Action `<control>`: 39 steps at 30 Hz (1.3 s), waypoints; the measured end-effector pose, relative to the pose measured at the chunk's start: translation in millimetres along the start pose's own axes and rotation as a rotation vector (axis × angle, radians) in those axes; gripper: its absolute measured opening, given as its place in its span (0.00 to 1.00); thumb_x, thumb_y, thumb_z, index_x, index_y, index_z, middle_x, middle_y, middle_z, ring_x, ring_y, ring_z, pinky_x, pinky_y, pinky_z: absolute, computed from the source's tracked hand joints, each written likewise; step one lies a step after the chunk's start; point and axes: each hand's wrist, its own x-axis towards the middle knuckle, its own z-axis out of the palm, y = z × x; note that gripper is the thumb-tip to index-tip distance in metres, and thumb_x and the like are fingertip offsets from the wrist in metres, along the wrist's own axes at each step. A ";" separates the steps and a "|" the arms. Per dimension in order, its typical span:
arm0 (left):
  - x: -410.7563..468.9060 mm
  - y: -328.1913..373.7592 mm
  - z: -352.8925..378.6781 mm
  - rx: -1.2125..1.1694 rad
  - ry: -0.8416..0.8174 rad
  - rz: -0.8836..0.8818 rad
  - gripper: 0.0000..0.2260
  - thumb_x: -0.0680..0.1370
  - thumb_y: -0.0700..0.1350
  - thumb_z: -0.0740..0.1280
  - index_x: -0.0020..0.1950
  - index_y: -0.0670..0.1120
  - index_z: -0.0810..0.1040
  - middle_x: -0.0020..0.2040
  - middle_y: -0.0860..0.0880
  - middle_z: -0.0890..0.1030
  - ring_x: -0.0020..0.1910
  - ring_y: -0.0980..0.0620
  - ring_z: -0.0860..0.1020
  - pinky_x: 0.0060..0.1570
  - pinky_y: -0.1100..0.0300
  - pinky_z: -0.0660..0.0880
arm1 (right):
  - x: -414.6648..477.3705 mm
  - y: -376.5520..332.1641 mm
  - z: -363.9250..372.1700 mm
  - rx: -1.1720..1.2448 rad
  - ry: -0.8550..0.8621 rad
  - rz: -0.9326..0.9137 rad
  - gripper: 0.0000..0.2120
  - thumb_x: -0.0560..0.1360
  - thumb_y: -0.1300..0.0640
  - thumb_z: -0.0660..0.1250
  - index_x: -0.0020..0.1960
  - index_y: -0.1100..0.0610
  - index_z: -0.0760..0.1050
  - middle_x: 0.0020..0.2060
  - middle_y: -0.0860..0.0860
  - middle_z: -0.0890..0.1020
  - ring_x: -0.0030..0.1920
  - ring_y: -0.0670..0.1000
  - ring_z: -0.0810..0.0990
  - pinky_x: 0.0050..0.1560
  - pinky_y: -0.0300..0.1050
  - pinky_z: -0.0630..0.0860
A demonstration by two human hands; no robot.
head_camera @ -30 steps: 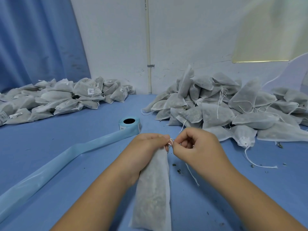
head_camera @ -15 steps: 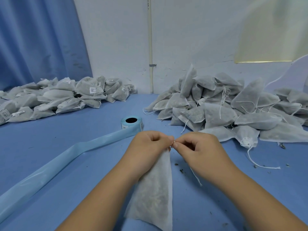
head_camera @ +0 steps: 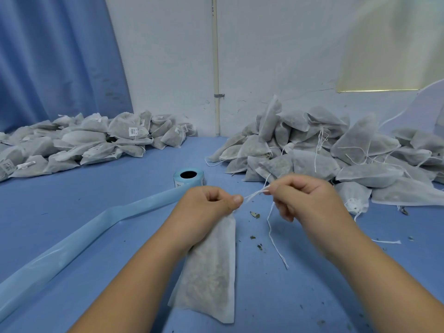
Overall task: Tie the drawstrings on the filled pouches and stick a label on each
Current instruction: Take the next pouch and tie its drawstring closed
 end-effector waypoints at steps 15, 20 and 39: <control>1.1 -1.3 4.0 0.013 -0.060 0.064 0.14 0.73 0.53 0.73 0.28 0.54 0.79 0.31 0.57 0.76 0.31 0.59 0.71 0.31 0.72 0.67 | 2.7 -1.5 3.5 0.615 -0.054 0.260 0.03 0.60 0.61 0.66 0.29 0.60 0.73 0.27 0.51 0.66 0.24 0.47 0.60 0.25 0.39 0.57; 1.3 -3.6 3.0 0.054 -0.159 0.074 0.11 0.71 0.55 0.75 0.31 0.55 0.81 0.31 0.55 0.75 0.30 0.57 0.69 0.29 0.71 0.66 | 5.3 1.1 0.6 0.632 -0.059 0.324 0.05 0.61 0.60 0.63 0.29 0.58 0.67 0.27 0.50 0.63 0.24 0.47 0.59 0.24 0.39 0.57; 6.2 -10.8 6.2 -0.012 -0.055 -0.161 0.08 0.75 0.49 0.67 0.41 0.46 0.73 0.36 0.45 0.73 0.35 0.49 0.74 0.42 0.48 0.79 | -22.4 12.5 33.4 -0.992 -0.156 -0.527 0.03 0.72 0.54 0.68 0.40 0.51 0.80 0.35 0.46 0.75 0.33 0.46 0.72 0.31 0.45 0.71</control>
